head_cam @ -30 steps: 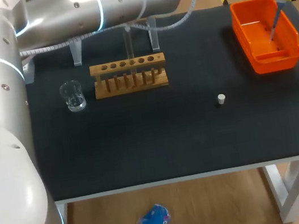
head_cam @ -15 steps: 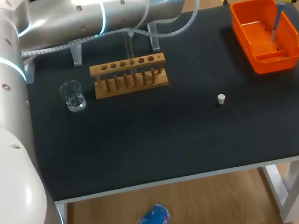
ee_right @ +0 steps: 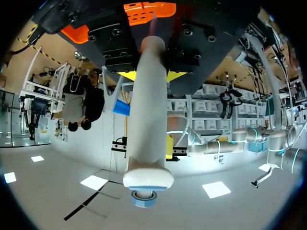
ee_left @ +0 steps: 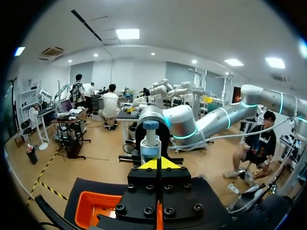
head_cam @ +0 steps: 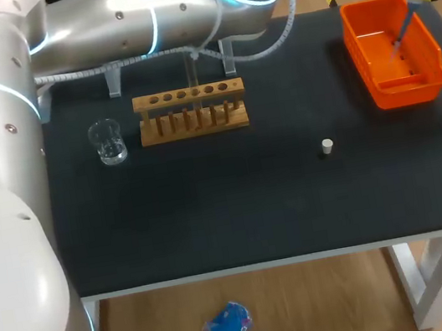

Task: Invert the test tube, pick up the pipette, mount the tip to pipette, aspirate from beaker and dispense into the tube, eject the tip, return the pipette, and cap with the stopper.

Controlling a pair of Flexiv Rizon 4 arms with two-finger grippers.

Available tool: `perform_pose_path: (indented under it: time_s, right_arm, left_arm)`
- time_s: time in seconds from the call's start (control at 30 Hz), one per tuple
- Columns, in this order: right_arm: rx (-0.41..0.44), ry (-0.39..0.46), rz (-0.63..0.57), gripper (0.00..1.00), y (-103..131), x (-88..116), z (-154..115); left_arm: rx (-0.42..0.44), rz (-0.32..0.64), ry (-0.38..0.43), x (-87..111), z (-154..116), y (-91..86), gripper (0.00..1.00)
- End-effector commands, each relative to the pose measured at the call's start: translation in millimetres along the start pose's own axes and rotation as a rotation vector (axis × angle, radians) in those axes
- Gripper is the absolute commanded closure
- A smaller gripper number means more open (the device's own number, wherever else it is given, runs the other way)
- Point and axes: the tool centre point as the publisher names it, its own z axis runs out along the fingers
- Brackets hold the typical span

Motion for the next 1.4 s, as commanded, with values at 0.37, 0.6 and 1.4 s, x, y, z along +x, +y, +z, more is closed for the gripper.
perform_pose_path:
  time_s: [0.37,0.6,1.4]
  right_arm:
    - [0.003,0.001,-0.001,1.00,1,1,0]
    - [0.003,0.001,-0.001,1.00,1,1,0]
    - [0.091,0.007,-0.040,1.00,-5,2,-4]
  left_arm:
    - [-0.042,0.011,-0.066,3.4,-26,-17.1,1.00]
    - [-0.049,0.033,-0.083,0.3,-30,-25.3,1.00]
    - [-0.039,0.028,-0.102,5.9,-28,-22.8,1.00]
